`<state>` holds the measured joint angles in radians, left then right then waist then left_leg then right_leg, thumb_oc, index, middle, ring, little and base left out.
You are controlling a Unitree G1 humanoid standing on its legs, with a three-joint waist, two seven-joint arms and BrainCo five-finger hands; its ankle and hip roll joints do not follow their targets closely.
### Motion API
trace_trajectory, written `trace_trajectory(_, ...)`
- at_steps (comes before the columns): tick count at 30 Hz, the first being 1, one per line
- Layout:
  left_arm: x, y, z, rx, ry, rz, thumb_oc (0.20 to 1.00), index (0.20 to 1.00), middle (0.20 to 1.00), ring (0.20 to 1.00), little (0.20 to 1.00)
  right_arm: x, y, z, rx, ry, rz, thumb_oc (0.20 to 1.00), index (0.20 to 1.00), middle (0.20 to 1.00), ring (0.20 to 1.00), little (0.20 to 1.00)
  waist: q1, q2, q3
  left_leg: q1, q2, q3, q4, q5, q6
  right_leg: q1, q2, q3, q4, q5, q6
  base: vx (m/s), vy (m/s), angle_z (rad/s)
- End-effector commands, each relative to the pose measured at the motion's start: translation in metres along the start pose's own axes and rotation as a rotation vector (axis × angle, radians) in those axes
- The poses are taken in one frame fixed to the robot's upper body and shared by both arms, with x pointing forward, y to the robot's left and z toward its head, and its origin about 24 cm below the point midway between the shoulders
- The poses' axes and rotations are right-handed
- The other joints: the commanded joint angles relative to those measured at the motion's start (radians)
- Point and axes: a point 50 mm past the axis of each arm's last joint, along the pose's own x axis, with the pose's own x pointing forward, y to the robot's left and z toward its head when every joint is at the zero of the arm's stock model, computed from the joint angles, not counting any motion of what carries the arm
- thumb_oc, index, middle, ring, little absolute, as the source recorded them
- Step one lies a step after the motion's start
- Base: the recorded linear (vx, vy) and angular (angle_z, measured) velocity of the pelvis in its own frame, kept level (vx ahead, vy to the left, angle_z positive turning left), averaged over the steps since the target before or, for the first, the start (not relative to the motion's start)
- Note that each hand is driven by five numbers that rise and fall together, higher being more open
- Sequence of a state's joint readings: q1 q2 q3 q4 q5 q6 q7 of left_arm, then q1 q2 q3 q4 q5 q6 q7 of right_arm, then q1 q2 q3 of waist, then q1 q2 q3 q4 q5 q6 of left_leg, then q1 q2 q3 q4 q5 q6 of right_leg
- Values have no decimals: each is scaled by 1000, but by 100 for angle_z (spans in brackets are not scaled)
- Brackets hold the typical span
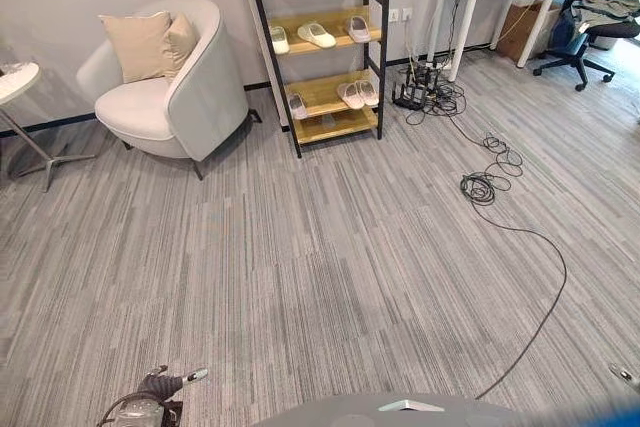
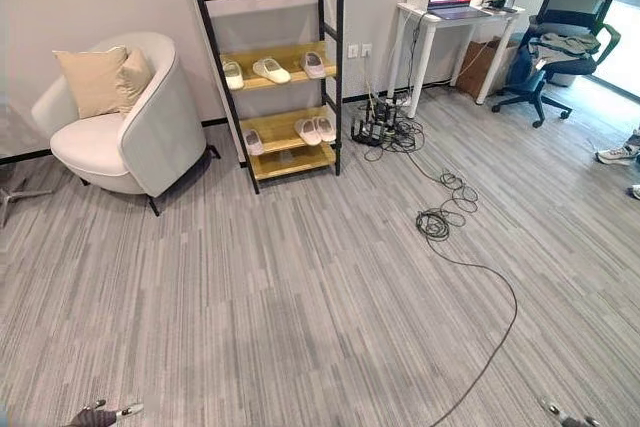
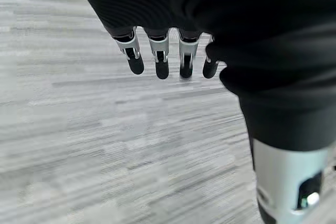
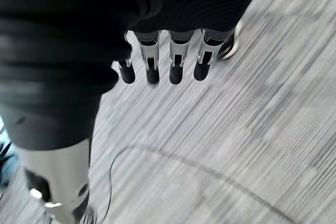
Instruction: Arrange the slippers neatly on the shoe rack.
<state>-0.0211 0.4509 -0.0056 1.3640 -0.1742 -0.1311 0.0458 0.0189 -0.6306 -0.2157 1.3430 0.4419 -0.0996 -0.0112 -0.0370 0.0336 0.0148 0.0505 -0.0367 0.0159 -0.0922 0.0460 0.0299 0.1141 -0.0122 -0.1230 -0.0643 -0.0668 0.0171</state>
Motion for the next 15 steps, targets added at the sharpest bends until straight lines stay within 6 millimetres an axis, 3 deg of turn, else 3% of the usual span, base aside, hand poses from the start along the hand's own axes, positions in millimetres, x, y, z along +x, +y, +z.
trace_trajectory(1, 2, -15, 19, 38, -69, -9, 1000, 1000, 1000, 1000, 1000, -1, 17, 22, -111, -148, 45, 1000, 1000, 1000, 1000, 1000, 3, -16, 14, -26, 53, -7, 5, -34, -92, -5, -60, -33, -23, 47, 111, 0, 0, 0)
trace_trajectory(6, -6, -59, -5, 133, 0, -139, 1000, 1000, 1000, 1000, 1000, -5, 48, 0, -18, -98, 124, 1000, 1000, 1000, 1000, 1000, -13, -12, 19, -28, 56, -5, 5, -32, -93, -7, -56, -31, -23, 43, 103, 0, 0, 0)
trace_trajectory(15, -16, -91, -23, 240, 35, -242, 1000, 1000, 1000, 1000, 1000, -9, 61, 3, 120, -144, 140, 1000, 1000, 1000, 1000, 1000, -29, -7, 41, -47, 68, -4, 5, -18, -103, -21, -44, -32, -23, 41, 91, -3, -67, -2)
